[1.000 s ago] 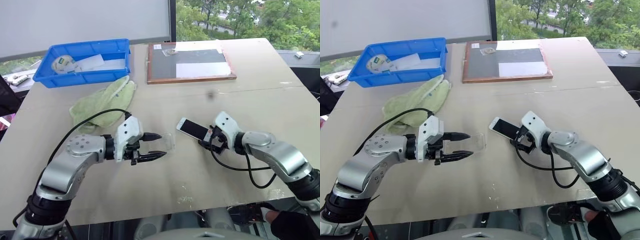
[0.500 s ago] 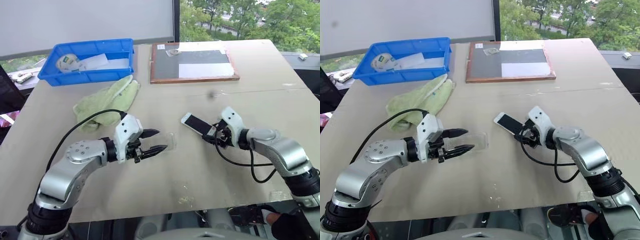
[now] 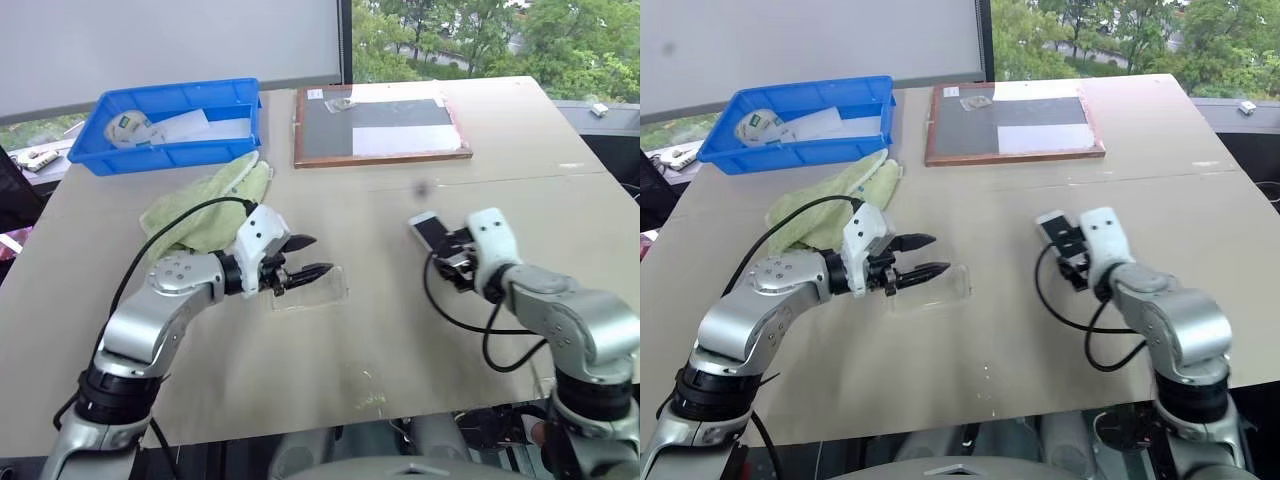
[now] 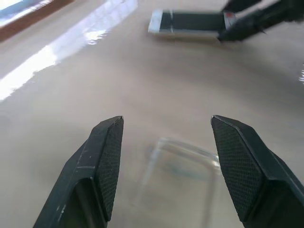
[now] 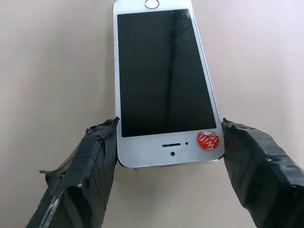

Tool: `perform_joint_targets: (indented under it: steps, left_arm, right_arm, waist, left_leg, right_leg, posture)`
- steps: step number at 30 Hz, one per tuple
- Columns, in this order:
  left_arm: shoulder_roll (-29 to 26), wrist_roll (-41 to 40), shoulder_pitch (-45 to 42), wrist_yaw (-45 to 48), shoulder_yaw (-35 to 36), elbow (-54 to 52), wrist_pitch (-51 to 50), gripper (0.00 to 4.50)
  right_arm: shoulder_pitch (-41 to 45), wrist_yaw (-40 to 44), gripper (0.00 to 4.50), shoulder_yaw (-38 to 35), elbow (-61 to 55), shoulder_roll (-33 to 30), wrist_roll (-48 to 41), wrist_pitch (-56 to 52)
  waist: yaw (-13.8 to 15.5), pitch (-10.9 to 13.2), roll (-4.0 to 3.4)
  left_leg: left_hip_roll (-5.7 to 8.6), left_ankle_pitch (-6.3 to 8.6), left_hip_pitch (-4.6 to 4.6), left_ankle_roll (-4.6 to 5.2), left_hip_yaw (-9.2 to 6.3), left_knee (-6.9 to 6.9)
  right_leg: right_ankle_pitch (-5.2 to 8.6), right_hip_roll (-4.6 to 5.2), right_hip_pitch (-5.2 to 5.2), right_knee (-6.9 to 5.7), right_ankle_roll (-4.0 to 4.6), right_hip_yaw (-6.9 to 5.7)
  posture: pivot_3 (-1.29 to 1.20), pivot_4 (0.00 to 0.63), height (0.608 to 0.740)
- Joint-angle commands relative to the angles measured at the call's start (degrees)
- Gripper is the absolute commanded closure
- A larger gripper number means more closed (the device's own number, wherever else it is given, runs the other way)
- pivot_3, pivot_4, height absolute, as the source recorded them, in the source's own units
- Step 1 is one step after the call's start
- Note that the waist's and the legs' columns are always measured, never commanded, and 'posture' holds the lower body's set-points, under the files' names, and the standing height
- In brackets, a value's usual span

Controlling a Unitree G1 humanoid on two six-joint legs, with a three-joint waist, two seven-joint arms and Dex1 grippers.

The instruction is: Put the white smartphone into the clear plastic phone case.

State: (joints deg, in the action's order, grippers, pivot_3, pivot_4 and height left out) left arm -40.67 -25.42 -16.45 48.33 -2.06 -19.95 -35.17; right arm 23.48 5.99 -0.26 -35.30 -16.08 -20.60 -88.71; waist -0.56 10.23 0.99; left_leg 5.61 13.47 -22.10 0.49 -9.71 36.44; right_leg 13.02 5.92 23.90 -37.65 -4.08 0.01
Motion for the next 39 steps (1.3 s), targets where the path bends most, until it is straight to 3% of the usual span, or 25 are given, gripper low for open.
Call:
perform_joint_targets:
  steps: [1,7,11,17,24,30,39]
  left_arm:
    - [-0.4,0.5,-0.2,1.1,-0.2,-0.6,1.6,1.49]
    - [-1.0,0.0,2.3,0.3,1.6,-2.5,0.7,1.49]
    - [-0.7,-0.6,4.3,-0.8,2.5,-4.9,0.0,1.49]
    - [-0.5,-0.9,6.3,-2.2,4.3,-6.8,-0.9,1.49]
    - [-0.8,-2.0,9.0,-3.8,6.4,-9.6,-2.1,1.49]
    - [-1.0,-2.8,11.6,-5.3,8.1,-11.9,-3.2,1.49]
    - [-0.7,-2.8,11.9,-6.1,7.7,-12.2,-3.2,1.49]
  right_arm:
    - [0.9,0.9,0.06,0.0,0.9,0.9,-0.1,-0.7]
    - [2.5,10.5,0.06,-4.5,-1.3,-5.4,-5.8,0.9]
    - [1.6,16.0,0.06,-1.0,1.8,-13.3,-6.7,6.3]
    - [1.7,24.6,0.06,3.2,9.1,-15.0,-10.4,12.3]
    - [2.8,27.0,0.06,7.8,14.3,-14.6,-9.5,17.6]
    - [4.3,26.5,0.06,3.9,13.3,-16.7,-9.8,18.4]
    - [1.8,24.7,0.06,5.7,13.5,-19.3,-7.7,19.2]
  waist:
    - [-0.1,0.0,0.00]
    - [-0.3,0.0,-0.01]
    - [-0.2,0.0,-0.01]
    - [-0.3,0.0,-0.02]
    - [-0.3,0.0,0.00]
    - [-0.1,0.0,-0.01]
    - [-0.1,0.0,-0.01]
  left_leg:
    - [0.05,0.00,-0.07,-0.01,0.00,0.00]
    - [0.12,-0.03,-0.19,-0.06,0.02,-0.02]
    - [0.09,0.00,-0.22,0.00,-0.01,-0.05]
    - [-0.02,0.01,-0.14,0.01,0.01,-0.05]
    - [-0.02,0.00,-0.06,0.01,0.02,-0.03]
    - [-0.01,0.00,-0.08,0.01,0.02,-0.03]
    - [0.01,0.01,-0.18,0.00,0.01,-0.03]
  right_leg:
    - [-0.01,0.02,0.02,0.06,0.01,0.03]
    - [-0.02,0.07,0.09,0.27,0.00,0.07]
    - [-0.01,0.06,0.11,0.27,0.00,0.00]
    - [-0.01,0.01,0.09,0.18,-0.03,-0.05]
    - [-0.01,0.01,0.04,0.13,-0.03,-0.02]
    - [-0.01,0.02,0.05,0.13,-0.02,-0.02]
    - [-0.01,0.05,0.09,0.21,-0.01,-0.03]
  posture:
    - [0.00,0.150,0.740]
    - [0.00,0.150,0.740]
    - [0.00,0.150,0.740]
    - [0.00,0.150,0.740]
    - [0.00,0.150,0.740]
    - [0.00,0.150,0.740]
    - [0.00,0.150,0.740]
